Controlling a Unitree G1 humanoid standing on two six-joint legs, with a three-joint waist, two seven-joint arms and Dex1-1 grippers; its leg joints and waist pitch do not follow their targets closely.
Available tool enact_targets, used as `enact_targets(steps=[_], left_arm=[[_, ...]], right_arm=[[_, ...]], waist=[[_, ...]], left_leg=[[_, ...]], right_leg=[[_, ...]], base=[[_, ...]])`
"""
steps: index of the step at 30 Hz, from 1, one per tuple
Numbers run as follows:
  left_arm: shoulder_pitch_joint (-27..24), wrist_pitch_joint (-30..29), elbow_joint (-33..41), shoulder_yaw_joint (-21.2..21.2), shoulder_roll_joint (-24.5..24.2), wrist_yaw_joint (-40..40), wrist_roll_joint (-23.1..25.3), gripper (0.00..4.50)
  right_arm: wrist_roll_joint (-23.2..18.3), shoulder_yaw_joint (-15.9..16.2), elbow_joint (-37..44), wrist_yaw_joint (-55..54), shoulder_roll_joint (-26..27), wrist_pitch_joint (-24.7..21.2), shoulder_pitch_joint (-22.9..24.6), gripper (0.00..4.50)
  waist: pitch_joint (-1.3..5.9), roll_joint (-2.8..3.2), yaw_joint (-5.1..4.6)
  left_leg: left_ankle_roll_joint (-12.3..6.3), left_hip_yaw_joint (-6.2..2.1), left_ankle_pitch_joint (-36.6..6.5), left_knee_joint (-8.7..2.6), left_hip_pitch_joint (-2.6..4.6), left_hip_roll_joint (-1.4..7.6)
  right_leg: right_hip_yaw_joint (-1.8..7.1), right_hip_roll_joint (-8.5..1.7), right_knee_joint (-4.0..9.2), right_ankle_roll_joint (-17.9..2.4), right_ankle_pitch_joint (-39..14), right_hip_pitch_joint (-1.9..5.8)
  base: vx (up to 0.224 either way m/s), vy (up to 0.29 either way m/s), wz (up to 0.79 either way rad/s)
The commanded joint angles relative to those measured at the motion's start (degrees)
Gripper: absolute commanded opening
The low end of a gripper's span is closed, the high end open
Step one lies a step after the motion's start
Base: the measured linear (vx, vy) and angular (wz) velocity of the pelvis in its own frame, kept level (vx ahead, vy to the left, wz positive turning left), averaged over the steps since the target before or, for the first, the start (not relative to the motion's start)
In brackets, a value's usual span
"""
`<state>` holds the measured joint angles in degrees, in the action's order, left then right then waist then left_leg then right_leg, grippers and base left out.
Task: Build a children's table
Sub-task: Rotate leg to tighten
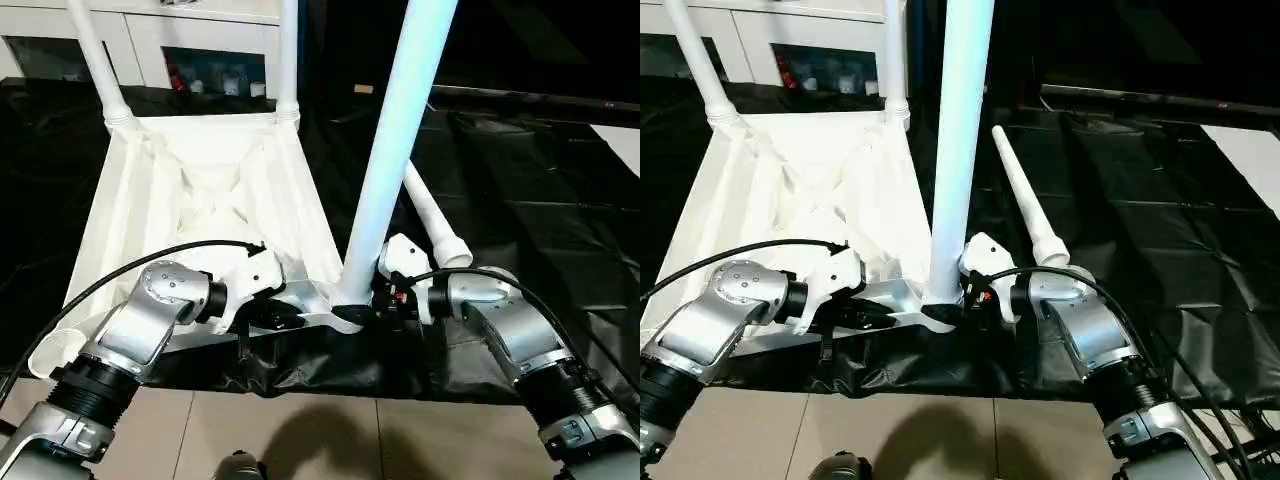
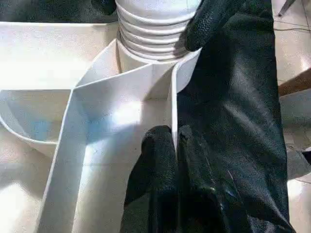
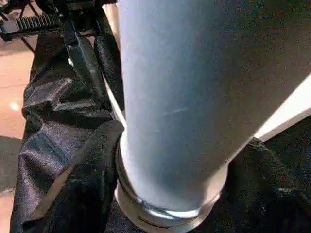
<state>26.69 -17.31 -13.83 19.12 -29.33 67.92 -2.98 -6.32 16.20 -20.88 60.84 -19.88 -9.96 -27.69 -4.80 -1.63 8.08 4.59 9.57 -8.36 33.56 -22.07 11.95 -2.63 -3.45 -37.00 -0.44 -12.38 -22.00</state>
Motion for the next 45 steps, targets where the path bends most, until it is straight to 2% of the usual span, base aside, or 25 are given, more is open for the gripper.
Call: enact_targets(steps=[1, 5, 6, 8, 12, 13, 14, 15, 16, 17, 19, 20, 22, 24, 26, 27, 30, 34, 39, 40, 42, 44, 45], left_arm=[[0.92, 0.85, 1.1, 0.96, 1.51, -0.04, -0.64, 0.0], [1.16, -0.21, 0.77, 0.35, 2.58, -2.43, -0.17, 0.0], [1.79, -1.37, 0.03, -0.32, 4.63, -6.3, 0.64, 0.0], [2.29, -2.57, -0.51, -0.98, 6.32, -9.04, 0.83, 0.0], [4.09, -6.93, -2.56, -3.44, 12.78, -19.99, 2.12, 0.0], [4.44, -8.01, -3.03, -3.96, 14.51, -22.77, 2.47, 0.0], [4.65, -9.72, -2.91, -4.23, 17.4, -27.25, 3.28, 0.0], [4.59, -10.13, -2.57, -4.06, 18.74, -28.82, 3.63, 0.0], [4.44, -10.05, -2.3, -3.85, 19.23, -28.99, 3.66, 0.0], [4.34, -9.83, -2.13, -3.69, 19.53, -29.14, 3.77, 0.0], [4.38, -9.2, -2.17, -3.39, 19.72, -29.42, 4.32, 0.0], [4.46, -8.29, -2.32, -3.0, 19.58, -29.37, 4.9, 0.0], [4.37, -7.25, -2.23, -2.91, 19.24, -28.98, 5.21, 0.0], [4.04, -6.83, -1.72, -2.98, 18.65, -28.28, 5.28, 0.0], [3.44, -6.69, -0.86, -3.09, 17.59, -27.0, 4.92, 0.0], [3.18, -6.54, -0.7, -3.09, 17.03, -26.38, 4.8, 0.0], [1.94, -5.42, 0.58, -2.64, 14.84, -21.89, 3.42, 0.0], [0.71, -2.86, 1.93, -1.97, 12.16, -16.52, 2.22, 0.0], [-0.46, -0.9, 3.48, -1.05, 7.87, -8.23, 0.1, 0.0], [-0.55, -0.43, 3.54, -0.78, 6.85, -6.32, -0.13, 0.0], [-0.67, -0.06, 3.59, -0.45, 5.65, -4.0, -0.37, 0.0], [-0.61, 0.15, 3.58, -0.11, 4.52, -1.72, -0.67, 0.0], [-0.59, 0.11, 3.6, 0.0, 4.15, -0.91, -0.9, 0.0]], right_arm=[[0.35, 1.42, 1.04, -0.12, 0.83, -1.12, 0.92, 2.74], [0.3, 0.64, -0.08, -2.81, 2.56, -1.76, 1.24, 2.73], [1.03, -0.82, -2.85, -8.64, 5.41, -1.48, 0.7, 2.73], [1.52, -1.95, -5.05, -13.06, 7.46, -2.09, 0.04, 2.73], [1.52, -6.11, -12.06, -26.66, 14.44, -3.33, -2.52, 2.72], [1.12, -7.22, -13.79, -29.8, 16.39, -3.56, -3.35, 2.72], [1.12, -8.51, -16.66, -35.58, 19.89, -3.31, -5.24, 2.72], [1.38, -8.82, -18.09, -37.74, 21.78, -2.52, -6.38, 2.72], [1.25, -9.03, -18.7, -38.19, 22.76, -2.22, -6.92, 2.72], [1.23, -9.11, -19.12, -38.44, 23.42, -2.03, -7.3, 2.72], [1.59, -8.97, -19.54, -38.34, 23.98, -1.21, -7.66, 2.72], [1.54, -8.79, -19.69, -37.04, 24.3, -0.62, -7.91, 3.07], [1.9, -8.85, -20.02, -36.39, 24.27, -0.13, -8.15, 3.42], [2.21, -8.84, -20.35, -35.4, 23.76, 0.07, -8.25, 3.48], [3.37, -8.04, -20.37, -34.38, 22.38, 1.16, -8.12, 3.74], [3.78, -7.7, -20.19, -33.88, 21.61, 1.62, -7.93, 3.74], [5.25, -6.4, -18.99, -30.91, 18.32, 3.23, -7.11, 3.74], [5.93, -5.69, -16.26, -26.45, 14.66, 3.47, -5.65, 3.74], [4.46, -3.48, -10.03, -15.38, 8.87, 3.74, -2.73, 3.74], [3.39, -2.94, -8.44, -12.29, 7.55, 3.6, -2.09, 3.74], [1.98, -2.43, -6.36, -8.76, 6.1, 3.01, -1.35, 3.74], [0.68, -1.97, -4.2, -5.32, 4.76, 2.4, -0.71, 3.74], [0.23, -1.82, -3.45, -4.17, 4.33, 2.15, -0.5, 3.74]], waist=[[4.69, 0.66, -0.64], [4.49, 0.64, -0.69], [4.44, 0.34, -0.88], [4.36, 0.47, -1.11], [4.38, 0.23, -2.55], [4.55, 0.25, -2.86], [4.42, 0.27, -3.48], [4.39, 0.4, -3.56], [4.56, 0.25, -3.83], [4.65, 0.21, -3.88], [4.78, 0.17, -3.74], [4.85, 0.09, -3.71], [4.94, 0.23, -3.44], [4.95, 0.23, -3.41], [4.94, 0.32, -3.38], [4.93, -0.07, -3.53], [4.86, 0.17, -3.49], [4.97, 0.27, -3.0], [5.21, 0.56, -2.55], [5.27, 0.53, -2.44], [5.12, 0.5, -2.11], [5.1, 0.68, -1.84], [5.04, 0.56, -1.74]], left_leg=[[1.12, -0.14, -15.48, -3.89, 1.68, 1.35], [1.49, -0.15, -16.92, -4.02, 1.76, 1.31], [1.92, -0.13, -17.3, -4.11, 1.7, 1.32], [2.51, -0.21, -17.91, -4.18, 1.69, 1.23], [3.5, -0.58, -20.14, -4.24, 1.75, 0.98], [3.46, -0.63, -20.06, -4.24, 1.72, 1.0], [3.63, -0.55, -19.82, -4.25, 1.54, 0.99], [3.7, -0.68, -20.02, -4.27, 1.46, 0.86], [3.53, -0.74, -19.77, -4.27, 1.23, 0.73], [3.28, -0.71, -19.24, -4.24, 1.13, 0.72], [2.09, -0.37, -17.88, -3.93, 1.39, 0.65], [1.81, -0.32, -17.19, -3.93, 1.31, 0.66], [1.37, -0.14, -15.3, -3.89, 1.27, 0.73], [1.19, -0.14, -14.67, -3.95, 1.23, 0.69], [1.22, -0.17, -14.86, -3.99, 1.3, 0.78], [1.15, -0.08, -15.16, -4.01, 1.26, 0.79], [0.97, -0.13, -15.57, -3.99, 1.31, 0.82], [0.39, 0.11, -14.01, -3.88, 1.42, 0.97], [-0.29, 0.14, -12.89, -3.72, 1.44, 1.0], [-0.62, 0.19, -12.05, -3.66, 1.25, 1.08], [-1.01, 0.26, -12.7, -3.63, 1.28, 1.09], [-0.65, 0.23, -13.63, -3.74, 1.46, 1.14], [-0.53, 0.19, -14.01, -3.79, 1.44, 1.12]], right_leg=[[2.46, -4.11, 4.96, -11.55, -10.4, 1.69], [2.47, -4.19, 5.27, -11.05, -13.36, 1.53], [2.51, -4.25, 5.37, -10.61, -14.83, 1.44], [2.48, -4.34, 5.47, -10.42, -16.61, 1.37], [2.29, -4.41, 5.94, -9.48, -20.99, 1.33], [2.31, -4.4, 5.93, -9.3, -20.95, 1.39], [2.38, -4.37, 5.87, -9.47, -20.66, 1.22], [2.26, -4.41, 5.98, -9.18, -21.45, 1.32], [2.17, -4.38, 6.03, -8.49, -21.66, 1.63], [2.21, -4.33, 6.01, -8.21, -20.91, 1.72], [2.49, -4.13, 6.0, -8.39, -17.56, 1.47], [2.49, -4.09, 5.96, -8.46, -16.72, 1.59], [2.54, -4.06, 5.78, -8.83, -13.77, 1.69], [2.46, -3.96, 5.64, -9.03, -12.95, 1.8], [2.44, -3.98, 5.63, -9.25, -12.97, 1.76], [2.41, -3.93, 5.69, -9.24, -13.41, 1.79], [2.44, -4.04, 5.83, -9.12, -14.7, 1.73], [2.64, -3.9, 5.58, -9.85, -11.5, 1.67], [2.56, -3.7, 5.09, -10.7, -7.1, 1.83], [2.53, -3.62, 4.85, -11.27, -5.31, 1.82], [2.58, -3.66, 4.95, -11.31, -6.01, 1.73], [2.55, -3.72, 5.11, -11.33, -7.54, 1.61], [2.56, -3.71, 5.13, -11.17, -8.32, 1.67]], base=[[0.0, 0.0, 0.0], [0.0, 0.0, 0.0], [0.0, 0.0, 0.0], [0.0, 0.0, 0.0], [0.0, 0.0, 0.0], [0.0, 0.0, 0.0], [0.0, 0.0, 0.0], [0.0, 0.0, 0.0], [0.0, 0.0, 0.0], [0.0, 0.0, 0.0], [0.0, 0.0, 0.0], [0.0, 0.0, 0.0], [0.0, 0.0, 0.0], [0.0, 0.0, 0.0], [0.0, 0.0, 0.0], [0.0, 0.0, 0.0], [0.0, 0.0, 0.0], [0.0, 0.0, 0.0], [0.0, 0.0, 0.0], [0.0, 0.0, 0.0], [0.0, 0.0, 0.0], [0.0, 0.0, 0.0], [0.0, 0.0, 0.0]])
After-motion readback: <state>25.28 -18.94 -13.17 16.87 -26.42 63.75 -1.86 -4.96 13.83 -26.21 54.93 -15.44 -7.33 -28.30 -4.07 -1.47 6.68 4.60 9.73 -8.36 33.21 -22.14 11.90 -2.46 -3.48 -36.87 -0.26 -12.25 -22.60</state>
